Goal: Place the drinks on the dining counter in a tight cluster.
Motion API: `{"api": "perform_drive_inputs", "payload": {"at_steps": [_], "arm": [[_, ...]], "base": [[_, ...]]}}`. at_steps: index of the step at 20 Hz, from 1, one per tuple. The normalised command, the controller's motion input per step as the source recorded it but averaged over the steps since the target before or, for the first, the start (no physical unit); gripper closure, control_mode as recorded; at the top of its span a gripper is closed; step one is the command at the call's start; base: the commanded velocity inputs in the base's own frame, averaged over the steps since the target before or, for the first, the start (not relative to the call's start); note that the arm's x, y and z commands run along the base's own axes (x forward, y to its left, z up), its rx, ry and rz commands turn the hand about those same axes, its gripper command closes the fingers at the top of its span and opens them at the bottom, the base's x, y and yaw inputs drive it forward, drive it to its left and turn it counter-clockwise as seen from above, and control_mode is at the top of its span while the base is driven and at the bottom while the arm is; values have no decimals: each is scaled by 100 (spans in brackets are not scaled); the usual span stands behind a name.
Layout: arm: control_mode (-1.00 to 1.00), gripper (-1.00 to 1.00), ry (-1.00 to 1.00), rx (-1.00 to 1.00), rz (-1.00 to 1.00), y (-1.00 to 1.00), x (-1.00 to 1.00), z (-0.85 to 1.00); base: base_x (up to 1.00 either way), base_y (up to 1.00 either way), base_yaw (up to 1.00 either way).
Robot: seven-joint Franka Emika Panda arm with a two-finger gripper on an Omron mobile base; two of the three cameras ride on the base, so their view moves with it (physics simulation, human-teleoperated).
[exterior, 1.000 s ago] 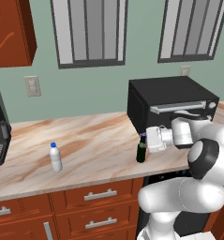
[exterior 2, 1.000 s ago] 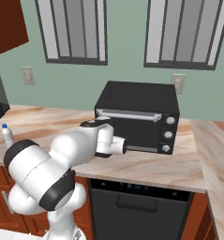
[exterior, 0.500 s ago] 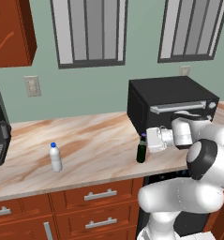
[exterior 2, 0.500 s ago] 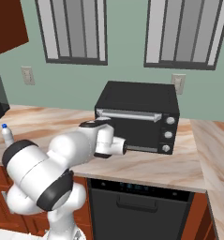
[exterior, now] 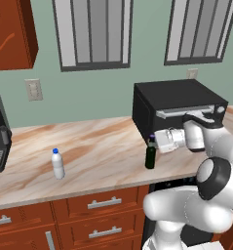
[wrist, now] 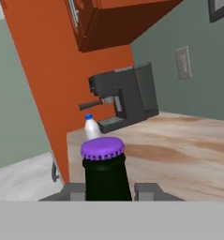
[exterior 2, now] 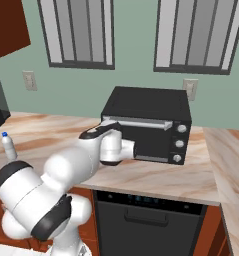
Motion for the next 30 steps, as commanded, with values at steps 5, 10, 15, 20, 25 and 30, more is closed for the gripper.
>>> {"api": "perform_drive_inputs", "payload": {"at_steps": [5, 10, 15, 20, 25, 30], "arm": [[-100, 100, -2, 0, 0, 18, -27, 28], [-100, 100, -13, -6, 0, 23, -22, 14], [-100, 100, -11, -7, 0, 22, -10, 18], [-100, 100, -6, 0, 0, 14, -15, 17], [-100, 100, 0, 0, 0, 8, -12, 12], [-100, 100, 0, 0, 0, 0, -1, 0]], "base": [[0, 0, 0], [0, 0, 0], [0, 0, 0], [0, 0, 0], [0, 0, 0], [0, 0, 0]]}}
